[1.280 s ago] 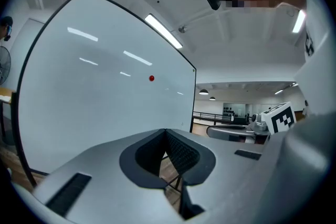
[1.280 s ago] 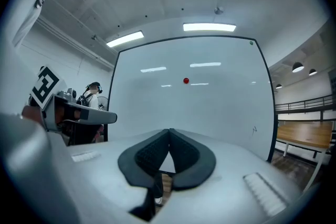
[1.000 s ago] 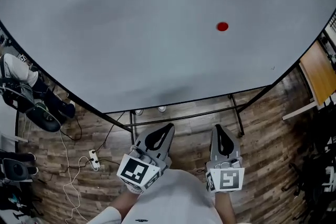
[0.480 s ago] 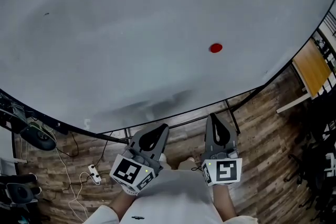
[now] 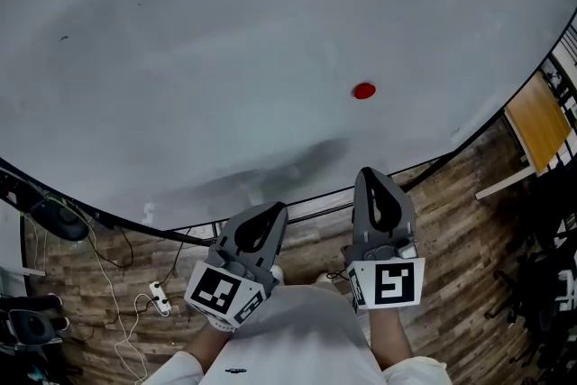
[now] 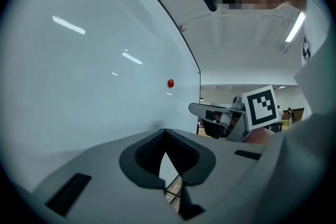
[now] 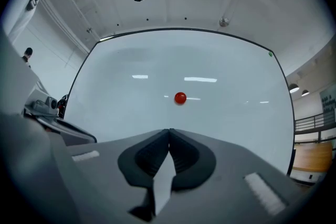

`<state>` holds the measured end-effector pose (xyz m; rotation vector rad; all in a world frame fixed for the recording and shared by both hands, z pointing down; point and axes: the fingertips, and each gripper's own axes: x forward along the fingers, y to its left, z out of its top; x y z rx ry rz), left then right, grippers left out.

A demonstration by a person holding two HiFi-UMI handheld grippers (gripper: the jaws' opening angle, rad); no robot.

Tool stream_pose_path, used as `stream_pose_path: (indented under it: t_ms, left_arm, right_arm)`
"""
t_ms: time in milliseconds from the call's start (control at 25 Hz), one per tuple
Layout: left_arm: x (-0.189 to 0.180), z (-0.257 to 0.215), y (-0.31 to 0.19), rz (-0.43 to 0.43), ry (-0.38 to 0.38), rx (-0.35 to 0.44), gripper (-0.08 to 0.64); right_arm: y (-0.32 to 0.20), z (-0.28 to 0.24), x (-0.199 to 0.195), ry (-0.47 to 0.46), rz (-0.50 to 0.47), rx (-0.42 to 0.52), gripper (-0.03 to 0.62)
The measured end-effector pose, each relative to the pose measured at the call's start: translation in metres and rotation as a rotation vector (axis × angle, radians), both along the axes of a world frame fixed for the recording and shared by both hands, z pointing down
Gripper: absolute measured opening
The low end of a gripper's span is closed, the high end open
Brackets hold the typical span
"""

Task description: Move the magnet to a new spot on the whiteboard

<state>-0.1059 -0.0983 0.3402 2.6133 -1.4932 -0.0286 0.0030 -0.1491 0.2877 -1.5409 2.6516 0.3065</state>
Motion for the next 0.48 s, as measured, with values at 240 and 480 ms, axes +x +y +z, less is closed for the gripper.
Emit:
stream_pose_path:
  t_ms: [240,480]
  left_arm:
    - [0.000,-0.015,-0.013,-0.013,-0.011,0.025,0.006]
    - [0.002,-0.033,-0.022,-0.027,-0.033,0.070,0.006]
  right_arm:
    - [-0.020,-0.031,-0.012,0.027,-0.038,0.046,0.081]
    - [-0.031,-0.053,-0.017,0.026,-0.045,0.083,0.137]
